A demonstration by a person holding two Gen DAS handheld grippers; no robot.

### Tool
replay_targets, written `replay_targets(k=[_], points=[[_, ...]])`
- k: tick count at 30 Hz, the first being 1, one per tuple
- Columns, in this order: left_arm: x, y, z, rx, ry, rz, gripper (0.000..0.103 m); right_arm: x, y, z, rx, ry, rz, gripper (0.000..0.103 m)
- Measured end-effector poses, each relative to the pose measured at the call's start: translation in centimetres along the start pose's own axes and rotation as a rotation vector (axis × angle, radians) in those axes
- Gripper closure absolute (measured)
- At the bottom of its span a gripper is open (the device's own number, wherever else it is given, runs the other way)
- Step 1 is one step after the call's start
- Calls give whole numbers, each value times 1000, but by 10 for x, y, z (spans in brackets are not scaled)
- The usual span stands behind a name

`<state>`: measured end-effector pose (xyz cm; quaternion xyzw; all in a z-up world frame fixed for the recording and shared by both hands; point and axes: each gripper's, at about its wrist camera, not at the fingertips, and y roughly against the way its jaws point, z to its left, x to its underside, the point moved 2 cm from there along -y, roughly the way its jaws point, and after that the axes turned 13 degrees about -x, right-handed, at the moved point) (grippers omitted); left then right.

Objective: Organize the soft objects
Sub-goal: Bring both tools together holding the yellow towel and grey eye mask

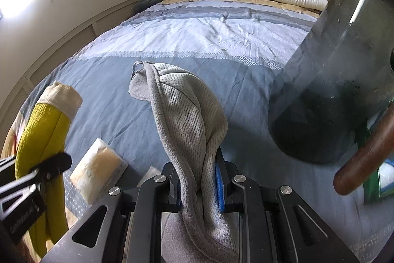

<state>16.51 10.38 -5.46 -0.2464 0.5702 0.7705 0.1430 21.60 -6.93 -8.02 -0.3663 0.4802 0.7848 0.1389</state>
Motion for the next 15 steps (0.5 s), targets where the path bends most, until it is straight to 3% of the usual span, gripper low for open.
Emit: replay_targets(k=[15], points=[[9,3,-3,-12,-10,18,86,9,11,5,-9,7,15,85]])
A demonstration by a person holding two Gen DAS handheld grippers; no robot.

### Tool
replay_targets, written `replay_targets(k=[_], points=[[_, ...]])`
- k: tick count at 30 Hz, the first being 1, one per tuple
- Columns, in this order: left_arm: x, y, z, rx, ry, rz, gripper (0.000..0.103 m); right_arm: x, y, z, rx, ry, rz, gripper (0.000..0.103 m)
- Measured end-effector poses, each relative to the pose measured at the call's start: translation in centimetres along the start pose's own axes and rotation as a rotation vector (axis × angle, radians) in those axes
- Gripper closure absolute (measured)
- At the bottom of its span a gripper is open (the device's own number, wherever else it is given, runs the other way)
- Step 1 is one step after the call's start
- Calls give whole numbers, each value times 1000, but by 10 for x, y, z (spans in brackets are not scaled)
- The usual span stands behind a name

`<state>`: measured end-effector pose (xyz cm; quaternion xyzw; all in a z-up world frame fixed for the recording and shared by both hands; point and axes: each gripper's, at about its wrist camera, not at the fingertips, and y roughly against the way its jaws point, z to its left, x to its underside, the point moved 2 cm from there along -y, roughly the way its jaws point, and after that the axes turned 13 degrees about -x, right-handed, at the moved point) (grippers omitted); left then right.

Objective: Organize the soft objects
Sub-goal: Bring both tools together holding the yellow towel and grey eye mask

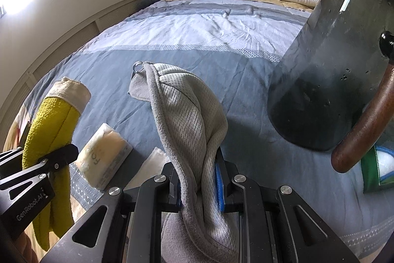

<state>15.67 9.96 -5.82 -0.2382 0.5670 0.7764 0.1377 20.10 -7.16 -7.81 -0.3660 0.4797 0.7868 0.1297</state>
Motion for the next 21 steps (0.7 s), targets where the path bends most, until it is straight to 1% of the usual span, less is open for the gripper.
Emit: replay_targets(k=[21], points=[[2,8,-7,18,-11,-18,86,5,7,6,7,11,-9,84]])
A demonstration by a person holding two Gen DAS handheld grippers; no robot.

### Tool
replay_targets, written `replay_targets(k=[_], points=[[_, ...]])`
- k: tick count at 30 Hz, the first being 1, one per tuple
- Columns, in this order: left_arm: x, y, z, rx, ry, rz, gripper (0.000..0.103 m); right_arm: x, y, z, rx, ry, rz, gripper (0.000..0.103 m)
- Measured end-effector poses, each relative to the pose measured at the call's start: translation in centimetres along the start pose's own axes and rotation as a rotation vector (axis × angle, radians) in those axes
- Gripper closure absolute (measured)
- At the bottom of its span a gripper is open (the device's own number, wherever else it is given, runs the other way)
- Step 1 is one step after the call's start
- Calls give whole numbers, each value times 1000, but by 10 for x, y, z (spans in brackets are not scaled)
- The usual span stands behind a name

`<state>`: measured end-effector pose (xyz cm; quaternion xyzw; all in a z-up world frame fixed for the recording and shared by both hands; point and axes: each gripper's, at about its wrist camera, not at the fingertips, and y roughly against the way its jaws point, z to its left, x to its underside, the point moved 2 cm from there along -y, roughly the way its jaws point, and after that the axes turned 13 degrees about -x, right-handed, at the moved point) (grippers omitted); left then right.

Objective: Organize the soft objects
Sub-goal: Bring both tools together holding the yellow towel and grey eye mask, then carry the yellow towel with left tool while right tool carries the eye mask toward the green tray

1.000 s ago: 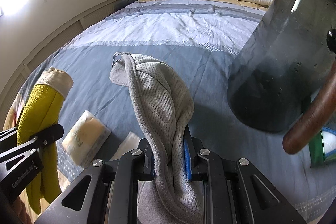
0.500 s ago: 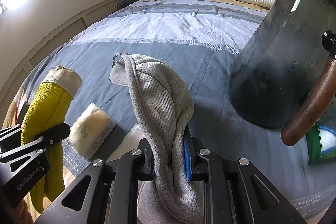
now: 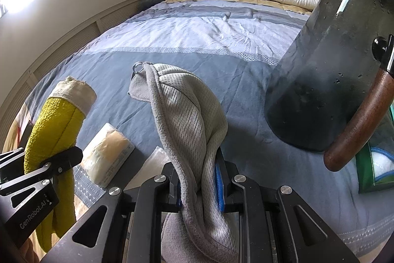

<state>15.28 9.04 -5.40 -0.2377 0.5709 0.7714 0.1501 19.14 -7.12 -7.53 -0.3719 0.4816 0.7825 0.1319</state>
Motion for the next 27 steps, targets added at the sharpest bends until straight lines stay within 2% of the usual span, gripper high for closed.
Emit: replay_targets(k=[10,27], points=[[4,7,-3,8,-8,-6,86,2,7,2,-16,15,7,84],[22,30,-12,29,-24,-4,86,37,44,-1,-5,38,66,84]])
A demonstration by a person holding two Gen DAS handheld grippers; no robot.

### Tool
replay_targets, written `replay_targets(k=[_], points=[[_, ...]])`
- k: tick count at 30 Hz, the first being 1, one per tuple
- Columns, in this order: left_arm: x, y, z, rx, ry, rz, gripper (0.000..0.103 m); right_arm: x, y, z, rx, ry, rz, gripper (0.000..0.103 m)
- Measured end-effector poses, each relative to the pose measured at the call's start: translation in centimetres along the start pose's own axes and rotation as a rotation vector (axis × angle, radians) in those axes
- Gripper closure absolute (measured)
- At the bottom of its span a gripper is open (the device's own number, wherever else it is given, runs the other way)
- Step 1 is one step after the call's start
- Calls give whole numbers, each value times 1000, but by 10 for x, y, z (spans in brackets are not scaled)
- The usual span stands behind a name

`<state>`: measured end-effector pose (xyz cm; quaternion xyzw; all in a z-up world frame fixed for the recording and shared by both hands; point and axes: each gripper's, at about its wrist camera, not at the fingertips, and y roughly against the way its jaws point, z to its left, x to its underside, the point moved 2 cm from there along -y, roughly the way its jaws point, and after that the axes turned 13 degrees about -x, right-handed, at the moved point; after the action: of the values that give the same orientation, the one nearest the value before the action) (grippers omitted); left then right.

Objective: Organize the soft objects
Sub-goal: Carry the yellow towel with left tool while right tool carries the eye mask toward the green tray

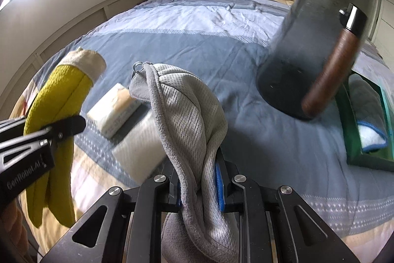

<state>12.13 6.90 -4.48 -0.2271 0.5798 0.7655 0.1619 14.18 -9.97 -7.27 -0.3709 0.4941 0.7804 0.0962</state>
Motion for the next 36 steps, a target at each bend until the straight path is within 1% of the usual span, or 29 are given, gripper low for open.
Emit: replay_targets(k=[7,15,28,36], points=[[9,9,-16,28,-23,4,86,20,24,-6,22,-7,17,84],[24,19,-43,69,-65,23,86,45,57,-27,62,-58,27,84],[46,44,-101,163,-179,34,85,82,123,-59,144,-130,30,84],[52,63,-143,218,-264,20,85,105,172,-83,207,-182,13,84]])
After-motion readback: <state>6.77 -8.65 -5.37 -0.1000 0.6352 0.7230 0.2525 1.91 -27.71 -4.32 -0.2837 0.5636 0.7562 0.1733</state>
